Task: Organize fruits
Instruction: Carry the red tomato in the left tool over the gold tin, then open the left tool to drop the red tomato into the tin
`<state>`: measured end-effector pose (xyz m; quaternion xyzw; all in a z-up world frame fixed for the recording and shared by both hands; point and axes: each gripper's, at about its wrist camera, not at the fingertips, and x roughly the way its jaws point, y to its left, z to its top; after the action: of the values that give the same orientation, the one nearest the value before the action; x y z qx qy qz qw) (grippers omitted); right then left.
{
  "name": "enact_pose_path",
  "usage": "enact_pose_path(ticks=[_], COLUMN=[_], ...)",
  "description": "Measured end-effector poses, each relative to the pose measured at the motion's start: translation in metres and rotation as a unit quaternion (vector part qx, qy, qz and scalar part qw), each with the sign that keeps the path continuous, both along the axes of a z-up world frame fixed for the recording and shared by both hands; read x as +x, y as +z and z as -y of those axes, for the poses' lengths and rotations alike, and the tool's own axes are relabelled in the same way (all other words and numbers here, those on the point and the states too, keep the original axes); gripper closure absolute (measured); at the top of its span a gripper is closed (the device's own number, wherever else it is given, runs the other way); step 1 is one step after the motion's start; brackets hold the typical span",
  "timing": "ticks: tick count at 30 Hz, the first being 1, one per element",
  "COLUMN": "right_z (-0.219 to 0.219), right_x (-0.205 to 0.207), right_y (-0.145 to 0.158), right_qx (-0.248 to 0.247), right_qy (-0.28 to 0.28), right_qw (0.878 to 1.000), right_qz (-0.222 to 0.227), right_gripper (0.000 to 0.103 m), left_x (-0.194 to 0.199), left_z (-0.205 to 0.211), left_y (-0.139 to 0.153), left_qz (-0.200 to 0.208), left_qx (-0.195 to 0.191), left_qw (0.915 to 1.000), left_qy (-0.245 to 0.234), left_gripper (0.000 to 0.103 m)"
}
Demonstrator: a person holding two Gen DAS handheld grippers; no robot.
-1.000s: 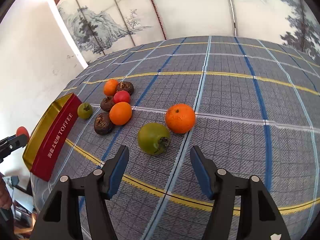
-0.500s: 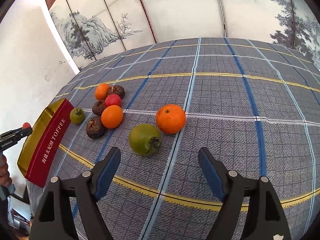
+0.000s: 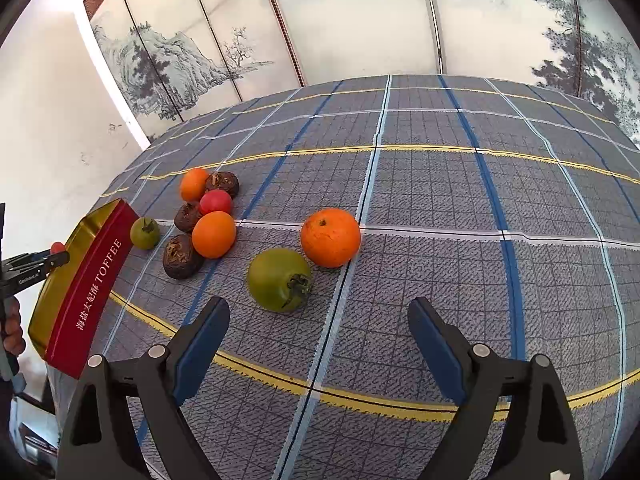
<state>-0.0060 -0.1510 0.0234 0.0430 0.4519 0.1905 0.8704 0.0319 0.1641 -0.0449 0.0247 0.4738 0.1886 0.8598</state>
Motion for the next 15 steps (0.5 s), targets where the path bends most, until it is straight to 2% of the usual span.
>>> enact_pose_path(ticks=[15], right_z=[-0.003], right_x=[0.002], right_y=[-0.003], right_qx=[-0.004], right_qy=[-0.004], right_qw=[1.000], right_qz=[-0.009], right_gripper=[0.011], left_x=[0.019], left_z=[-0.015], left_y=[-0.013], left_qz=[-0.031], left_qx=[0.006], left_qw=[0.9995], left_qy=[0.005], left_gripper=[0.070])
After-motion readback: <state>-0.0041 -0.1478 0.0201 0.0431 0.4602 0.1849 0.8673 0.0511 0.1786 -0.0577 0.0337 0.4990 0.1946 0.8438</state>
